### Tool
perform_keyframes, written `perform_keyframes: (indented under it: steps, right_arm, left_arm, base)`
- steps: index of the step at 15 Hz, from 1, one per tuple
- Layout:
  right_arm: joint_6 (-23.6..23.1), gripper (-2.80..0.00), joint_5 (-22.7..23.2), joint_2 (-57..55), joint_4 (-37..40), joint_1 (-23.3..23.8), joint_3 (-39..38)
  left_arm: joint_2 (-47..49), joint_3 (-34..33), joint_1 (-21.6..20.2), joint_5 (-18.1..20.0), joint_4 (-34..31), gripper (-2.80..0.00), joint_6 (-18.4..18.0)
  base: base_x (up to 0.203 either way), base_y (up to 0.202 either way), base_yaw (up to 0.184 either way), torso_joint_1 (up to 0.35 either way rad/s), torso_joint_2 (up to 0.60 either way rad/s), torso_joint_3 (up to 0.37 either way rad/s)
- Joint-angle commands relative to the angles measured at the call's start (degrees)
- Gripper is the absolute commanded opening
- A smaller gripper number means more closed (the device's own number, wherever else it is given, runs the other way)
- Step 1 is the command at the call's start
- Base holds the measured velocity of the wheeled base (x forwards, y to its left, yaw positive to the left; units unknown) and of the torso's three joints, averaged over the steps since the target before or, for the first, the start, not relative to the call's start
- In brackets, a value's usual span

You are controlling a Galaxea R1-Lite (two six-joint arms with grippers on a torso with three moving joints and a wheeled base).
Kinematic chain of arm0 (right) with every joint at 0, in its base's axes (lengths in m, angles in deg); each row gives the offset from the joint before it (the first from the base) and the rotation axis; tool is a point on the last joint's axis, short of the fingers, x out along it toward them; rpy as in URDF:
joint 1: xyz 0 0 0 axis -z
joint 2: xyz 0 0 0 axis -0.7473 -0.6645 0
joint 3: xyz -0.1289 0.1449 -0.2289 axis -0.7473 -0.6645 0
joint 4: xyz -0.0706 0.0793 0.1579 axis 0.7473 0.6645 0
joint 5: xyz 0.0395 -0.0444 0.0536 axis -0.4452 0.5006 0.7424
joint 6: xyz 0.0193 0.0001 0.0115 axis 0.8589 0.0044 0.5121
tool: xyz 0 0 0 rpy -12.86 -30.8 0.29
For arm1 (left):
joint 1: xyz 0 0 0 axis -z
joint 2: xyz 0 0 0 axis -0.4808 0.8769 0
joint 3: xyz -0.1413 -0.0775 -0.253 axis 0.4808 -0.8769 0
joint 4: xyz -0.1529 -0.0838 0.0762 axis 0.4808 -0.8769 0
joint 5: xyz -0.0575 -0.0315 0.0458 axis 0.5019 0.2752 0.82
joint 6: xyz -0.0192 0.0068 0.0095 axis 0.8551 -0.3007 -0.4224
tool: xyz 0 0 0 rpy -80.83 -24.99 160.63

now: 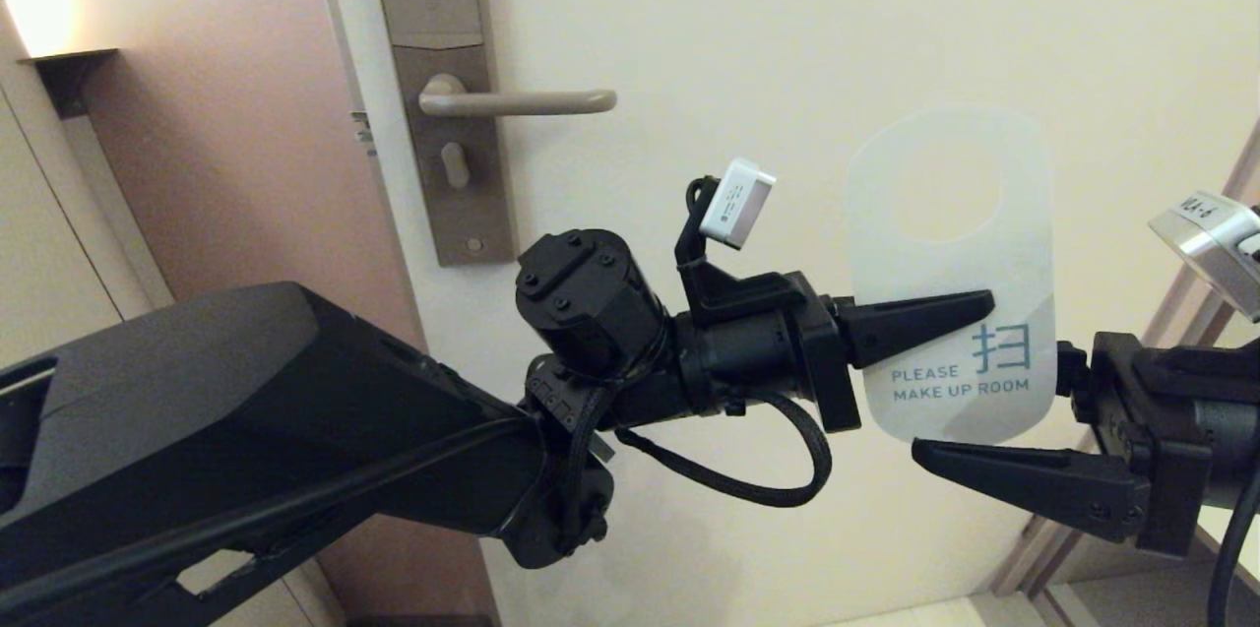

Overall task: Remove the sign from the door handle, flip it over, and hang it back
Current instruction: Hand it to the other hand

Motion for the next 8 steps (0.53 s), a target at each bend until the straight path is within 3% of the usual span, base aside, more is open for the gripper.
perform_keyframes:
  steps: [1,3,4,8]
  right_arm:
    - [-0.01,0.0,0.21,0.03,-0.08,0.05,-0.24]
    - [-0.01,0.0,0.21,0.12,-0.08,0.13,-0.41]
    - [-0.01,-2.8,0.21,0.12,-0.08,0.05,-0.41]
    - [-0.15,-2.8,0.21,-0.06,-0.12,0.14,-0.3]
  left_arm:
    - [0.0,0.0,0.09,0.25,0.47,-2.8,0.23]
    - [0.0,0.0,0.27,0.23,0.47,-2.8,0.23]
    - [0.0,0.0,0.27,0.2,0.47,-2.8,0.23]
    - [0.08,0.0,0.27,0.16,0.56,-2.8,0.14]
  base:
    - [0.0,0.0,0.0,0.0,0.0,0.0]
    - [0.0,0.0,0.0,0.0,0.0,0.0]
    - [0.0,0.0,0.0,0.0,0.0,0.0]
    - [0.0,0.0,0.0,0.0,0.0,0.0]
